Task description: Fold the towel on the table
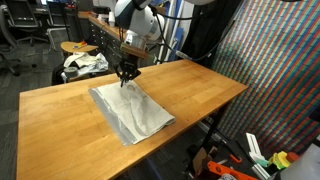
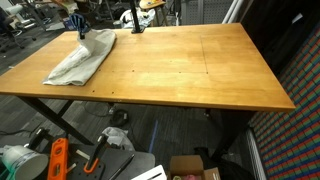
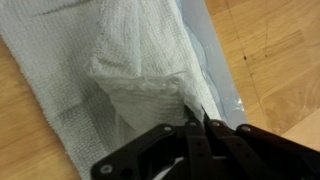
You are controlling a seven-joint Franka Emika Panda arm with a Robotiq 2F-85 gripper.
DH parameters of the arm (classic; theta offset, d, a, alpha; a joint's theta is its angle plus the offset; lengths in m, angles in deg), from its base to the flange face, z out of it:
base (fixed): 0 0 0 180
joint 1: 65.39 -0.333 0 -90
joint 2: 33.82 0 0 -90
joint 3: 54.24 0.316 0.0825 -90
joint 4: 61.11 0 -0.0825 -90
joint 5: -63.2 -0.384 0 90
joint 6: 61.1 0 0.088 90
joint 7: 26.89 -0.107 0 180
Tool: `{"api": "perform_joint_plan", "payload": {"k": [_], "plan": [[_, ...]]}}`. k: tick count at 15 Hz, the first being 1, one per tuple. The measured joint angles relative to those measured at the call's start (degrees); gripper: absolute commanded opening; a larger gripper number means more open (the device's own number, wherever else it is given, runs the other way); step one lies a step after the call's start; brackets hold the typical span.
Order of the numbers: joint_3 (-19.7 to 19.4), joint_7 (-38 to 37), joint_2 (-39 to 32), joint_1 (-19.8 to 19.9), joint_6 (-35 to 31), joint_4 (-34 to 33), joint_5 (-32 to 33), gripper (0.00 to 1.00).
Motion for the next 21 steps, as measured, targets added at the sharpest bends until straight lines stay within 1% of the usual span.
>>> {"api": "perform_joint_plan", "payload": {"k": [6,11,16,21], "plan": [[-0.03,-6.45,-0.97,-2.67,0.43,-1.51,1.78,0.01],[-0.09,-11.46,-2.47,-4.10,3.67,-3.69,3.98,0.01],[0.02,-13.49,-3.85,-5.04,9.25,-6.64,4.28,0.01],[0.12,-13.79,-4.99,-5.39,8.18,-9.14,3.99,0.01]]}}
